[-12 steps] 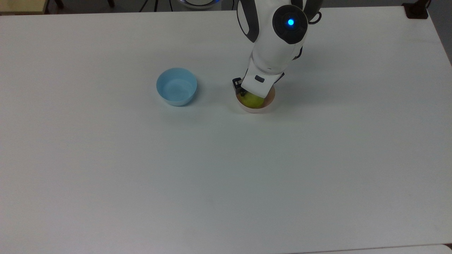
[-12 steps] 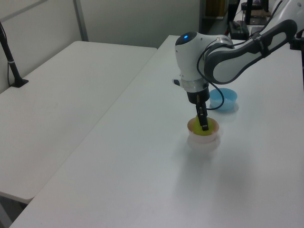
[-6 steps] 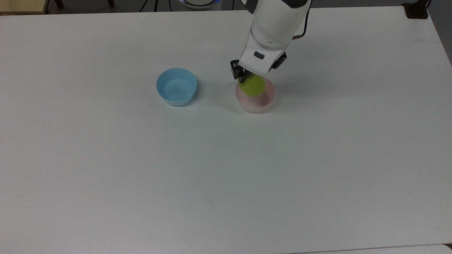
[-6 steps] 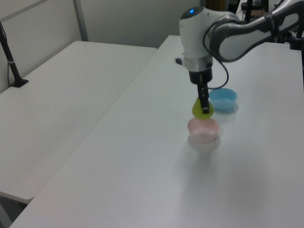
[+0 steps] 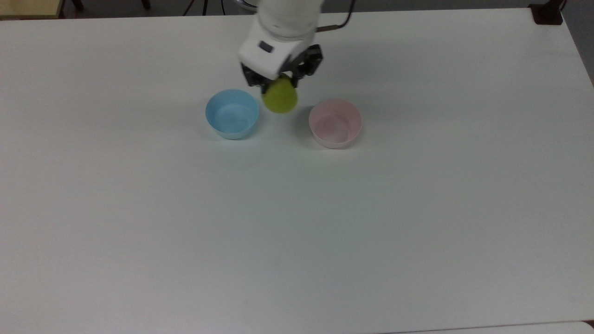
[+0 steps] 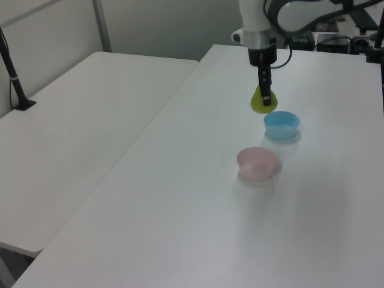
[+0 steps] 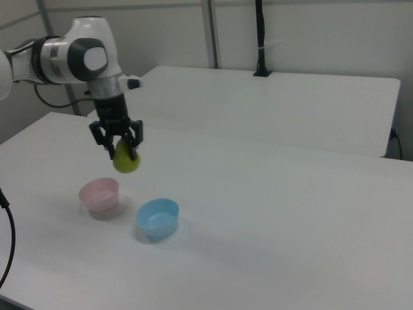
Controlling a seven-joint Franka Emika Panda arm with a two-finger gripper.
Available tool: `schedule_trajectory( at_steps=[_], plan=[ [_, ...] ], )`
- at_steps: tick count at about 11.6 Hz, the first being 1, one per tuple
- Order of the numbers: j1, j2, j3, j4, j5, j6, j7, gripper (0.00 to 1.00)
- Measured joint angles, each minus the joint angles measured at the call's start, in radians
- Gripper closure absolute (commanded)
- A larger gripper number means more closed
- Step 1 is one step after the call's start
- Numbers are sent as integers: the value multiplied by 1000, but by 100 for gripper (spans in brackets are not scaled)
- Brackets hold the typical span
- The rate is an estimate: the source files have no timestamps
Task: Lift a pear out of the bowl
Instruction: 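Carry the pear past the blue bowl to open table space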
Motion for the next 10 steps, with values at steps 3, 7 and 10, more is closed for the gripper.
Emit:
schedule_trajectory(
  at_steps=[3,7,10],
  plan=[
    [-158,-12,-3,0,0,-3,-122,63],
    [-344,13,-6,-34,0,47,-243,63],
    [-434,72,-6,-69,-2,138,-259,61]
  ],
)
